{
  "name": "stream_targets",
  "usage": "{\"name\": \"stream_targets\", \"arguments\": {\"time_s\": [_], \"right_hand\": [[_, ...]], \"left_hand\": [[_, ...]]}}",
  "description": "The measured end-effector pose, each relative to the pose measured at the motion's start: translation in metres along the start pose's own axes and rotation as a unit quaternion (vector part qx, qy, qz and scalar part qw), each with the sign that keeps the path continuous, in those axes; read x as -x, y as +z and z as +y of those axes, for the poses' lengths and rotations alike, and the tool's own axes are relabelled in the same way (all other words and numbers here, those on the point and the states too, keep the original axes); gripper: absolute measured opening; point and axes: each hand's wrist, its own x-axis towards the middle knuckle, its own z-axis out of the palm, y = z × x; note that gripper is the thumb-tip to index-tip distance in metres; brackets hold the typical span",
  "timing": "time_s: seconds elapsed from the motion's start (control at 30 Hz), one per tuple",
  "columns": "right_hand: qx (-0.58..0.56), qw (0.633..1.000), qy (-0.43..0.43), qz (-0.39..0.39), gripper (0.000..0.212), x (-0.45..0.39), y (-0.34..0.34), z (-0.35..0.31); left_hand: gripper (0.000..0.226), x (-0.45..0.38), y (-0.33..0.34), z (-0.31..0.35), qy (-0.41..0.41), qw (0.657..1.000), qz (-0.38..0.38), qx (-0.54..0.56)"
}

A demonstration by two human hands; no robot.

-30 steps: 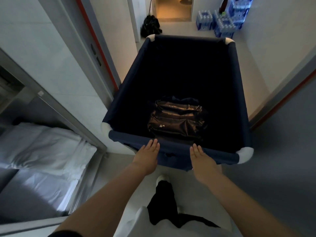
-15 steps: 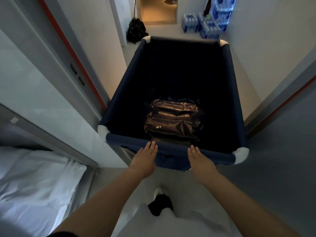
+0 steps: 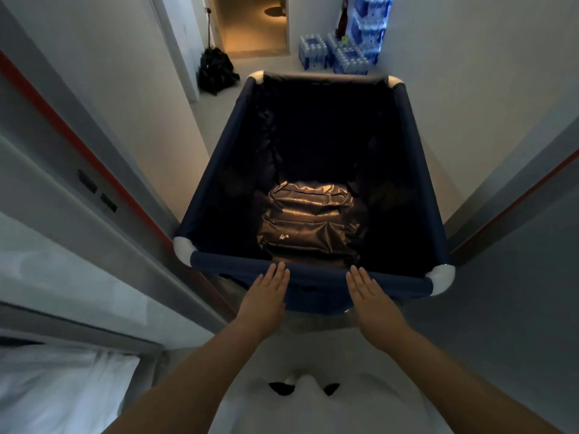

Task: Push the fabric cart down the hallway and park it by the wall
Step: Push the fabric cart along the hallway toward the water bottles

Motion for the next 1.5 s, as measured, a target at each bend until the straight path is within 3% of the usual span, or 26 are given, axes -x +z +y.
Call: {"name": "stream_targets", "arguments": {"time_s": [1.5], "right_hand": [[-0.092, 0.995, 0.017, 0.024, 0.077, -0.24, -0.085, 0.119]], "left_hand": [[0.075, -0.269, -0.121, -0.056, -0.003, 1.0, -0.022, 0.012]]}}
